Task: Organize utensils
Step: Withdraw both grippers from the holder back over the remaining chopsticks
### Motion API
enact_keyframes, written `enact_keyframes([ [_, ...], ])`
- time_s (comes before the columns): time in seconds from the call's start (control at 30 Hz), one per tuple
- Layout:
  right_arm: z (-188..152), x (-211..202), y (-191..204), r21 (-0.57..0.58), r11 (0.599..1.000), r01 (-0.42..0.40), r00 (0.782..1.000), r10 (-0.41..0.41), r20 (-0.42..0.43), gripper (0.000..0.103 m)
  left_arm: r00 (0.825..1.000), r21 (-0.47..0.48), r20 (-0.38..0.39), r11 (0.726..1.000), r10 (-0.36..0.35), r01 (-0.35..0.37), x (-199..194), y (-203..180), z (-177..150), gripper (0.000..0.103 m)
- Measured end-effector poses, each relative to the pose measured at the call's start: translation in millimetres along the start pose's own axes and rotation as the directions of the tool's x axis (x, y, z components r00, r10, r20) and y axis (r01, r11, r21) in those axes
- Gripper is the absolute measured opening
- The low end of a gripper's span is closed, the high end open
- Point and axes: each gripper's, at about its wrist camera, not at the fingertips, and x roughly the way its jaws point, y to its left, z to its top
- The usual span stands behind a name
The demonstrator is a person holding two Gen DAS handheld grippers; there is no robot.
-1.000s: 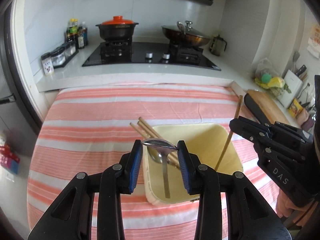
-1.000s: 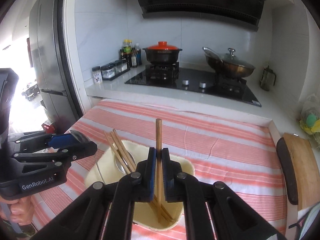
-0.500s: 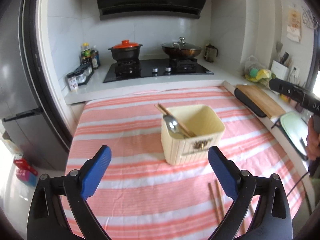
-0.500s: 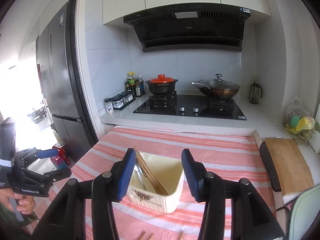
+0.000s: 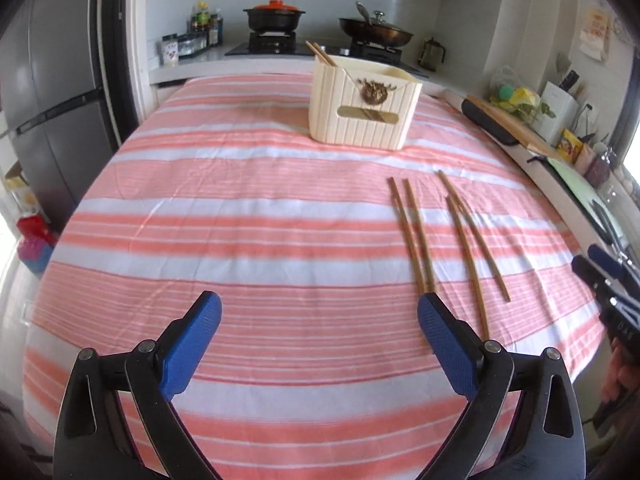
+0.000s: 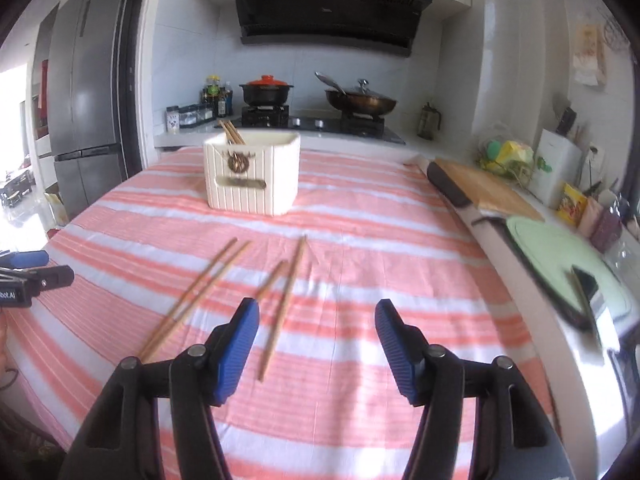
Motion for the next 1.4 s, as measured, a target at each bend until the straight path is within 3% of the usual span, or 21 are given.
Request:
enact_keyframes([
  [0.07,-24.3,5.6,0.4,0.016,1.000,-0.011,0.999,0.011,-0.049,0.062,1.000,0.019,-0.006,1.000,0.008,-0.008,3.7,-5.5,-7.5,0.099],
  [0.2,-46.4,6.4,5.8,-0.024,0.999,0.039,0.998,-0.040,-0.044,0.062,1.000,0.010,-0.011,1.000,-0.016,0.016,7.8,-12.6,-12.0,0.099],
  [0.47,-50.5,13.2,10.2,0.041,0.999,-0.019,0.999,0.020,-0.047,0.062,1.000,0.028,-0.007,0.999,0.018,-0.018,10.6,-19.5,-20.9,0.099],
  [0.87,-54.4,8.0,11.7,0.061,0.998,-0.006,1.000,0.007,-0.018,0.062,0.999,0.001,-0.040,1.000,0.022,-0.022,23.6,-17.2,-22.6,0.099],
  [1.27,-55.2,17.3,8.2,0.092,0.995,-0.033,0.999,0.037,-0.038,0.062,0.996,0.018,-0.077,0.999,-0.047,0.048,65.0,-39.0,34.5,0.099],
  [1.4,-53.3,15.9,6.4,0.101,0.994,-0.042,0.998,0.046,-0.032,0.062,0.996,0.051,-0.089,0.999,-0.013,0.017,92.4,-48.7,52.8,0.099],
])
